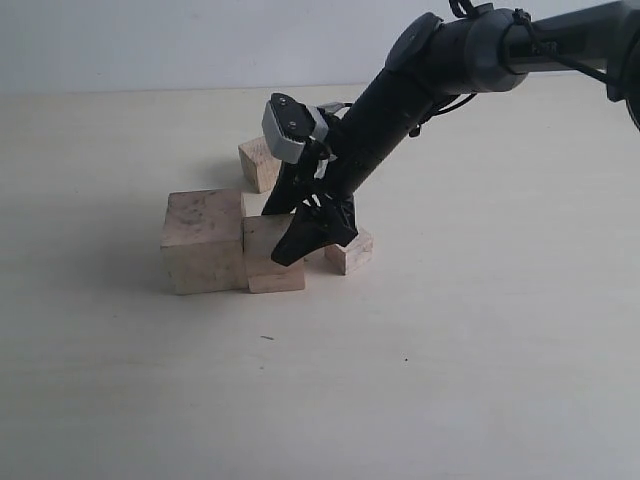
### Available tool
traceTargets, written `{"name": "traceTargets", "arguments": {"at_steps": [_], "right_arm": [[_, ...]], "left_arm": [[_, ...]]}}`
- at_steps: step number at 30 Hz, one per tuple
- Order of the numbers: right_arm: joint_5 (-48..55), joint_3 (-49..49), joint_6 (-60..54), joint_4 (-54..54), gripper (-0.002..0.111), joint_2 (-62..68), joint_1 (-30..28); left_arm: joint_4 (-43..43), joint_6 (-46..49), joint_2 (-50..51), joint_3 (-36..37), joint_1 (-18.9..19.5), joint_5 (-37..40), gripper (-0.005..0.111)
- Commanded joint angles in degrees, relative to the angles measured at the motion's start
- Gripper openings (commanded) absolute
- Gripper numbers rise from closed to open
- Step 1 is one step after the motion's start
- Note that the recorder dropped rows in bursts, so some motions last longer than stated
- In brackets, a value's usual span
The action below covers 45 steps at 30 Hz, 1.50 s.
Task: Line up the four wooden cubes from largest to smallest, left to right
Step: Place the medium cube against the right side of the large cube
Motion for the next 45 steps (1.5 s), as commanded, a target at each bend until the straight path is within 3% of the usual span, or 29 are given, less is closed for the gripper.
{"name": "traceTargets", "arguments": {"at_steps": [1,11,33,40,45], "right_arm": [[-1.57,-0.02,-0.05,-1.47,0.035,0.85,-0.03],[-6.4,-0.02,4.58,-5.36,0.031,0.85,-0.03],[-1.88,-0.14,6.95,0.06,0.032,-0.05,-0.03],[-2.1,-0.14,6.95,0.06,0.059,-0.85,-0.03],[-2.1,-0.14,6.95,0.06,0.069,-0.85,-0.03]], "left_arm": [[-0.58,0.01,-0.35,0.14,-0.1,-0.25,0.0],[-0.58,0.01,-0.35,0.14,-0.1,-0.25,0.0],[-0.58,0.01,-0.35,0.14,-0.1,-0.25,0.0],[-0.58,0.01,-0.35,0.14,-0.1,-0.25,0.0],[-0.58,0.01,-0.35,0.14,-0.1,-0.25,0.0]]}}
